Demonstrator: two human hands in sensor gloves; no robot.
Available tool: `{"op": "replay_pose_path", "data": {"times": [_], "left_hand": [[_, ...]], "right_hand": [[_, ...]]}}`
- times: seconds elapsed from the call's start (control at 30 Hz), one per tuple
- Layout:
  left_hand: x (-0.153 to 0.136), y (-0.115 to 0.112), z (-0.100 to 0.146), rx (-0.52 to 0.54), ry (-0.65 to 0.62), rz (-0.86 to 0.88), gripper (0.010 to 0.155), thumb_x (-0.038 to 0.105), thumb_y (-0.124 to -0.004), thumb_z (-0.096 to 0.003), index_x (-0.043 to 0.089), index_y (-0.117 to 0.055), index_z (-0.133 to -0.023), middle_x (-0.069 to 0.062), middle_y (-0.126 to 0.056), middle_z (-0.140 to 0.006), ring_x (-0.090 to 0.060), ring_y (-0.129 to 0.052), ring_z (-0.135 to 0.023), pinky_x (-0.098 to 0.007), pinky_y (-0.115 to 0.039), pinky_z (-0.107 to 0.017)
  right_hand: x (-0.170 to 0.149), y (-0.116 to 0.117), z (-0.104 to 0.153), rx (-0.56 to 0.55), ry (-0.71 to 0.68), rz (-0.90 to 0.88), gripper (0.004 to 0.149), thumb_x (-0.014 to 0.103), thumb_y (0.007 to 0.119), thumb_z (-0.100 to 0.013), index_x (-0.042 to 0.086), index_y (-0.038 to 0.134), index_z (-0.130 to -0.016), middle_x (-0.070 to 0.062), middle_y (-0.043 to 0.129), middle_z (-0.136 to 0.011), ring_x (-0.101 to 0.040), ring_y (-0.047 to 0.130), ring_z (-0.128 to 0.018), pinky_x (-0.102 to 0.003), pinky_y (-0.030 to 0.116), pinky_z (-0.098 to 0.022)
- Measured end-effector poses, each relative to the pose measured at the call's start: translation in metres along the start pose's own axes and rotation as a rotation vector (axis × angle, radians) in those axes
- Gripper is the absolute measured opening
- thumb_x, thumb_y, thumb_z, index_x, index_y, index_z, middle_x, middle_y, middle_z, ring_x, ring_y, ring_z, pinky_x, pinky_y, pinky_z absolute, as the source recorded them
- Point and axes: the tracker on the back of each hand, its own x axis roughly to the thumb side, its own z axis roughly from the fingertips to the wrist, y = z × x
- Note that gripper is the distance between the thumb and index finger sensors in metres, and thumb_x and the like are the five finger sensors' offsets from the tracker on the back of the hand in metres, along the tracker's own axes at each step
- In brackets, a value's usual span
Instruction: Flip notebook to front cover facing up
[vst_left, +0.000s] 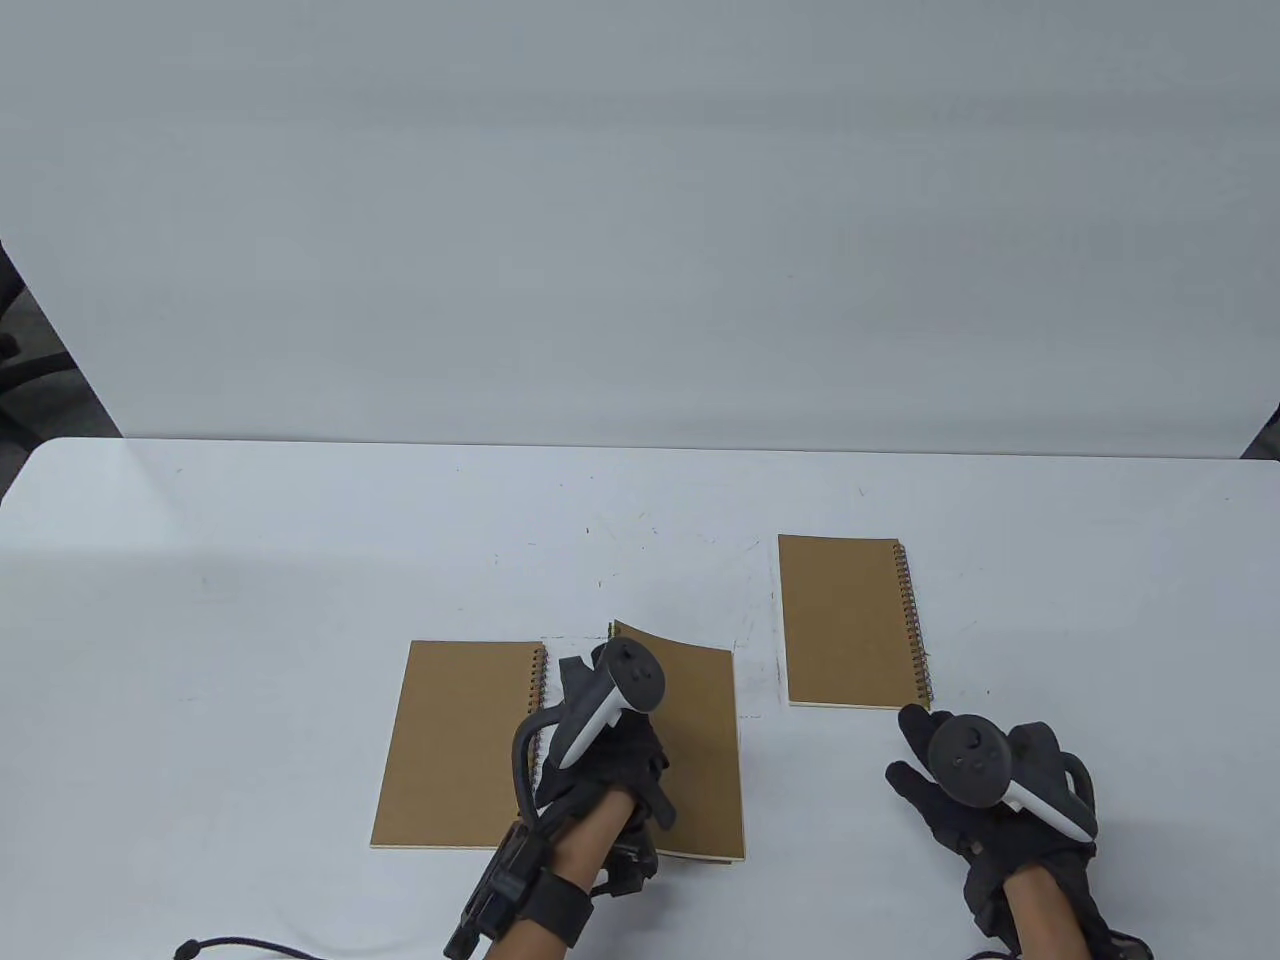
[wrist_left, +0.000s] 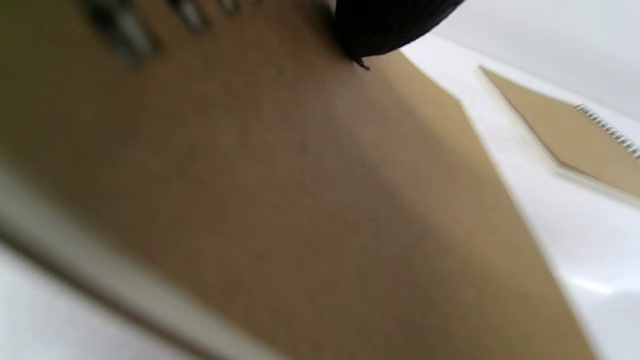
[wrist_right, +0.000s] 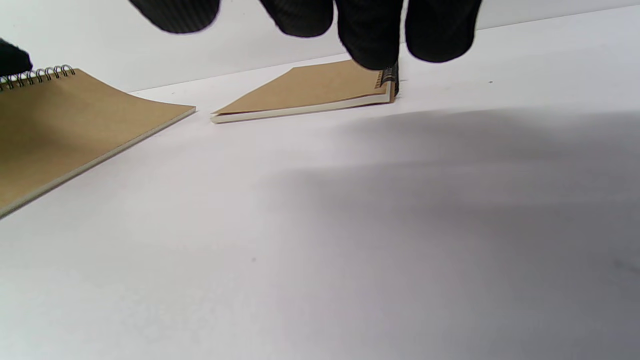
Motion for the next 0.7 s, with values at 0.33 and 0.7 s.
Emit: {"op": "replay_pose_path", "data": {"times": [0.33,0.7], "left_hand": [[-0.026,0.016,0.009,0.066,0.071,-0.157,0.092,0.037,-0.072,-0.0587,0.013,0.000,-0.109,-0.030,-0.043,-0.107,-0.040,-0.078,-0.079,-0.042,-0.083,-0.051],[-0.094,0.012,-0.006,-0.045,0.183,-0.194,0.104,0.052,-0.073,-0.0569,0.011,0.009,-0.106,-0.042,-0.004,-0.108,-0.075,-0.021,-0.097,-0.078,-0.044,-0.066]], "right_hand": [[0.002,-0.001,0.000,0.005,-0.002,0.004,0.067,0.048,0.057,-0.056,0.010,0.047,-0.110,-0.029,0.062,-0.113,-0.057,0.062,-0.096,-0.082,0.033,-0.058],[0.003,0.000,-0.001,-0.009,-0.012,0.018,0.067,0.048,0.057,-0.056,0.010,0.048,-0.110,-0.029,0.062,-0.113,-0.057,0.062,-0.096,-0.082,0.034,-0.058]]}}
